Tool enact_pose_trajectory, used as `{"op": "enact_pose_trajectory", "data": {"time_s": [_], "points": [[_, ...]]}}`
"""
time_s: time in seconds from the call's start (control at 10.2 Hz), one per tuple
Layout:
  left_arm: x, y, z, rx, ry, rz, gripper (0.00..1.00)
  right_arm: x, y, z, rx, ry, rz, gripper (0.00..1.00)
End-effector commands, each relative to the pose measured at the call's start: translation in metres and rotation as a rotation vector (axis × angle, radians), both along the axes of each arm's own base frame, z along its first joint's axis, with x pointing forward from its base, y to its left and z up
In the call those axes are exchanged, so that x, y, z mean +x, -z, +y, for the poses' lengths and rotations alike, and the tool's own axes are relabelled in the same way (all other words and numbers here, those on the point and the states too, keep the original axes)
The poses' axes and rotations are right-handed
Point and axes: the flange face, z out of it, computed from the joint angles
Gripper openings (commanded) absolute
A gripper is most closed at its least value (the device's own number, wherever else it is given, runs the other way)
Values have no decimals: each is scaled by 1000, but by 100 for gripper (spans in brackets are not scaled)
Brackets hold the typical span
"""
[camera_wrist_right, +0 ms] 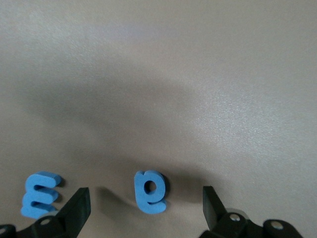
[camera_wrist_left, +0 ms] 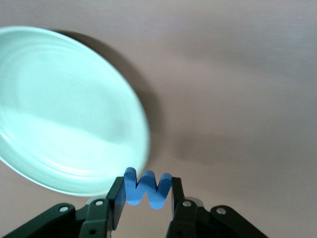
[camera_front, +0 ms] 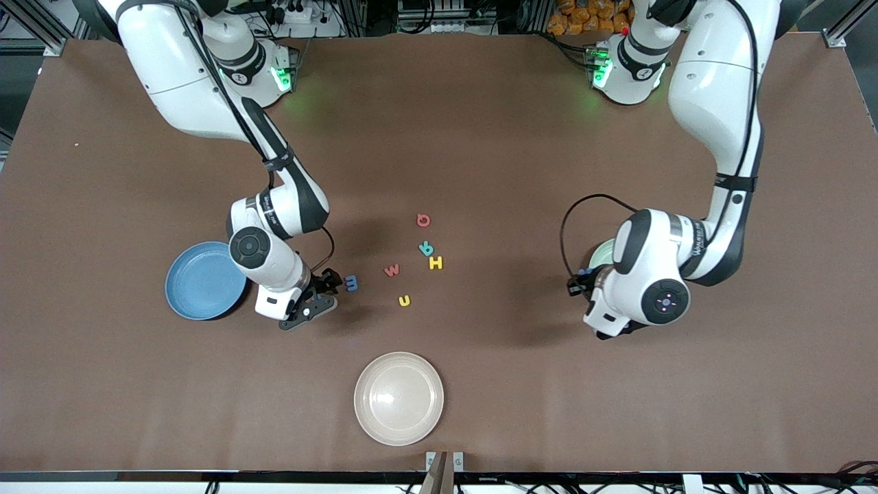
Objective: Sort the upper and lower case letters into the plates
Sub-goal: 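Grasp the blue a with the right gripper while the left lifts W, then drop the W in the green plate while the right drops a in blue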
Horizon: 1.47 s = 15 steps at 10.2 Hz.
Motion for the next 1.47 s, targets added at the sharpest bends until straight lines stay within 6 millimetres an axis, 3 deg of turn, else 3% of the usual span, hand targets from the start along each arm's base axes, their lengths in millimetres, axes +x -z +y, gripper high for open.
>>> {"op": "enact_pose_trajectory", "data": {"time_s": [0.0, 0.1, 0.2, 0.49, 0.59, 0.79, 1.08, 1.18, 1.37], "points": [[-11, 1, 8, 18, 70, 21, 38, 4, 5, 1, -5, -15, -14, 100], [-13, 4, 4, 22, 90, 24, 48, 5, 5, 2, -31, -59, -37, 7], [-14, 7, 5, 39, 134, 24, 99, 6, 7, 1, -48, -81, -43, 0], [-14, 6, -3, 31, 143, 19, 100, 7, 5, -5, -49, -72, -43, 0], [-16, 9, -14, 17, 102, 21, 100, 9, 2, -9, -50, -63, -38, 0], [-18, 5, -53, -36, 10, -30, 100, 19, -27, -36, -52, -17, -42, 0], [-33, 21, -135, -15, -206, -123, 100, 28, -82, -104, -76, 8, 12, 0], [-40, 26, -167, -6, -270, -162, 100, 29, -95, -144, -86, -9, 50, 0], [-58, 24, -207, 11, -347, -182, 100, 28, -99, -211, -87, -65, 95, 0]]}}
